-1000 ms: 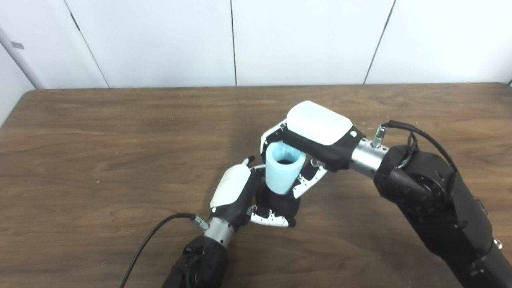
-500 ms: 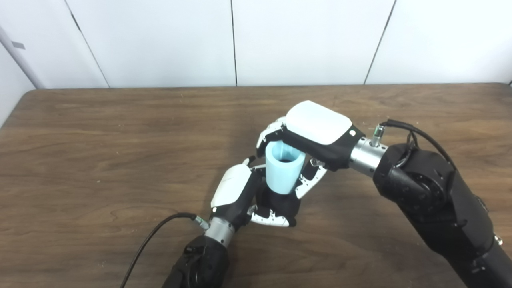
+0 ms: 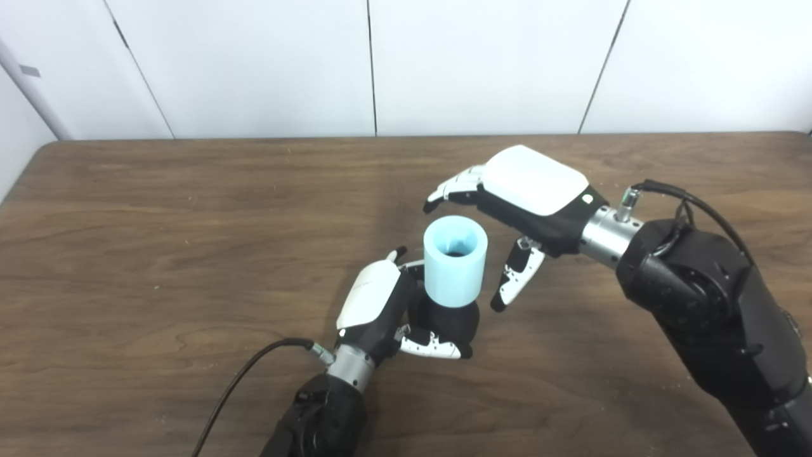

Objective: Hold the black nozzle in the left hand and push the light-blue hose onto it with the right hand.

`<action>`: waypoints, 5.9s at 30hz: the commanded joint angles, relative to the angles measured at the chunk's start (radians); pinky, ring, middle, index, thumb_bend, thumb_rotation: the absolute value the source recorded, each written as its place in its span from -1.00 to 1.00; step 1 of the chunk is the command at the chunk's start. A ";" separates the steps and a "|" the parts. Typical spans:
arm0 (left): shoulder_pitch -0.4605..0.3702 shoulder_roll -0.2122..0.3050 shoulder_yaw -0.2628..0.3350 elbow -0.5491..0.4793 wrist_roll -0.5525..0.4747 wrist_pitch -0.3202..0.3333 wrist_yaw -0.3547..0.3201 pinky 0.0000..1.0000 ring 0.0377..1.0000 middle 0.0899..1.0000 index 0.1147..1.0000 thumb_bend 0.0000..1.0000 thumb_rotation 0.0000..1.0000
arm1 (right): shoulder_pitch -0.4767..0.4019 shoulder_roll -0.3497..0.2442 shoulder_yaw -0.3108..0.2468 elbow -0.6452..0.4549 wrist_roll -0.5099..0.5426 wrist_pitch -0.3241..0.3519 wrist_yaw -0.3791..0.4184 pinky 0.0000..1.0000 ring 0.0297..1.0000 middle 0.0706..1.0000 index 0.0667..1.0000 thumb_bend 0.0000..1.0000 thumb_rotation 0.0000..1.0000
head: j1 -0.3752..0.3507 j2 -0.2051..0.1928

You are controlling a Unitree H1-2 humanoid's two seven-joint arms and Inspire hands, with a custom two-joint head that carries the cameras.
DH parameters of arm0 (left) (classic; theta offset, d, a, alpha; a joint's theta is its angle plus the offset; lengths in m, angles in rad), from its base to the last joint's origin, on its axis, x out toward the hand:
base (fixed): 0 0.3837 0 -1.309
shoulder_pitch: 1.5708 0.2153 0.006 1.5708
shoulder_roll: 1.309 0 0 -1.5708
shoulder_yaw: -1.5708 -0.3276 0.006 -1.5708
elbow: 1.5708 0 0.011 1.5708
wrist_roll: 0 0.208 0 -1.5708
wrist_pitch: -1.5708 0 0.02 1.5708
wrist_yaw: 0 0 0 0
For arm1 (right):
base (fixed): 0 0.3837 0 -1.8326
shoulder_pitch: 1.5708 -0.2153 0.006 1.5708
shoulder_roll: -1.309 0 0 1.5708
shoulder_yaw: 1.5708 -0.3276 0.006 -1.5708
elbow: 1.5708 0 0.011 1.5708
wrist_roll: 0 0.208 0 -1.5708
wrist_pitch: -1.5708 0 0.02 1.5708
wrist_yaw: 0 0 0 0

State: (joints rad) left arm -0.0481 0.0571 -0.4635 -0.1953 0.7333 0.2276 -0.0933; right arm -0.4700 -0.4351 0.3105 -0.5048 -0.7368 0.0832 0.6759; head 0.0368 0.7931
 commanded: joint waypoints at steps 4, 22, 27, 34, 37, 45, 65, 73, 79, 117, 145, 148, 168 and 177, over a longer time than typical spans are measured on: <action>0.031 0.015 -0.017 0.068 0.007 0.045 -0.053 1.00 0.37 -0.14 -0.12 0.04 -1.00 | -0.067 0.001 -0.056 -0.089 0.021 0.026 0.008 0.51 0.62 0.59 0.50 1.00 -0.69 | 0.005 0.000; 0.033 0.021 0.000 0.063 -0.005 0.053 -0.056 1.00 0.35 -0.14 -0.13 0.04 -1.00 | -0.049 -0.086 -0.173 -0.238 0.108 0.063 0.086 0.47 0.66 0.64 0.55 0.49 -0.21 | 0.008 0.002; 0.034 0.020 -0.001 0.064 -0.005 0.055 -0.056 1.00 0.36 -0.14 -0.13 0.04 -1.00 | -0.032 -0.103 -0.161 -0.259 0.144 0.070 0.113 0.61 0.79 0.78 0.68 0.40 0.78 | 0.009 0.002; 0.031 0.026 -0.002 0.066 -0.001 0.056 -0.059 1.00 0.36 -0.14 -0.13 0.04 -1.00 | 0.003 -0.124 -0.167 -0.249 0.287 0.046 0.119 0.87 0.98 0.98 0.80 0.38 1.00 | 0.013 0.001; 0.034 0.027 -0.003 0.059 0.002 0.061 -0.062 1.00 0.37 -0.14 -0.13 0.04 -1.00 | 0.025 -0.130 -0.173 -0.243 0.317 0.029 0.102 0.98 1.00 1.00 0.84 0.41 1.00 | 0.014 0.000; 0.029 0.026 -0.005 0.066 0.004 0.059 -0.060 1.00 0.38 -0.14 -0.13 0.04 -1.00 | 0.098 -0.141 -0.162 -0.251 0.324 -0.023 0.092 1.00 1.00 1.00 0.89 0.52 1.00 | 0.012 0.000; 0.028 0.029 -0.005 0.065 0.008 0.064 -0.061 1.00 0.39 -0.13 -0.13 0.04 -1.00 | 0.107 -0.142 -0.063 -0.239 0.262 -0.079 0.120 1.00 1.00 1.00 1.00 0.55 1.00 | 0.014 0.001; 0.024 0.025 -0.005 0.074 0.006 0.064 -0.061 1.00 0.39 -0.13 -0.13 0.04 -1.00 | 0.082 -0.136 -0.065 -0.238 0.265 -0.082 0.110 1.00 1.00 1.00 1.00 0.53 1.00 | 0.015 0.002; 0.022 0.025 -0.003 0.067 -0.001 0.068 -0.067 1.00 0.40 -0.14 -0.12 0.04 -1.00 | 0.066 -0.134 -0.075 -0.228 0.259 -0.089 0.095 1.00 1.00 1.00 1.00 0.51 1.00 | 0.016 0.005; 0.023 0.031 -0.012 0.066 0.028 0.056 -0.050 1.00 0.40 0.01 -0.27 0.03 -1.00 | 0.081 -0.113 -0.076 -0.208 0.242 -0.060 0.109 1.00 1.00 1.00 0.96 0.50 1.00 | 0.013 0.016; 0.023 0.027 -0.006 0.059 0.011 0.062 -0.059 1.00 0.41 -0.08 -0.18 0.04 -1.00 | 0.101 -0.127 -0.053 -0.159 0.205 -0.083 0.113 1.00 1.00 1.00 0.92 0.51 1.00 | 0.010 0.026; 0.024 0.024 -0.004 0.058 0.008 0.066 -0.061 1.00 0.41 -0.10 -0.16 0.04 -1.00 | 0.102 -0.131 -0.055 -0.158 0.207 -0.080 0.116 1.00 1.00 1.00 0.92 0.51 1.00 | 0.011 0.027; 0.025 0.028 0.004 0.038 0.001 0.079 -0.081 1.00 0.42 -0.15 -0.12 0.04 -1.00 | 0.171 -0.134 -0.021 -0.159 0.191 -0.087 0.098 1.00 1.00 0.99 0.90 0.49 1.00 | 0.002 0.033; 0.023 0.029 0.008 0.038 0.008 0.074 -0.090 1.00 0.42 -0.14 -0.12 0.04 -1.00 | 0.186 -0.130 -0.012 -0.162 0.195 -0.073 0.098 1.00 1.00 1.00 0.92 0.49 1.00 | 0.000 0.037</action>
State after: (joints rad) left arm -0.0551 0.0597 -0.4548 -0.2013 0.7286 0.2322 -0.1247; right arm -0.3000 -0.5390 0.2807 -0.6685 -0.5370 0.0010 0.7312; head 0.0353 0.8299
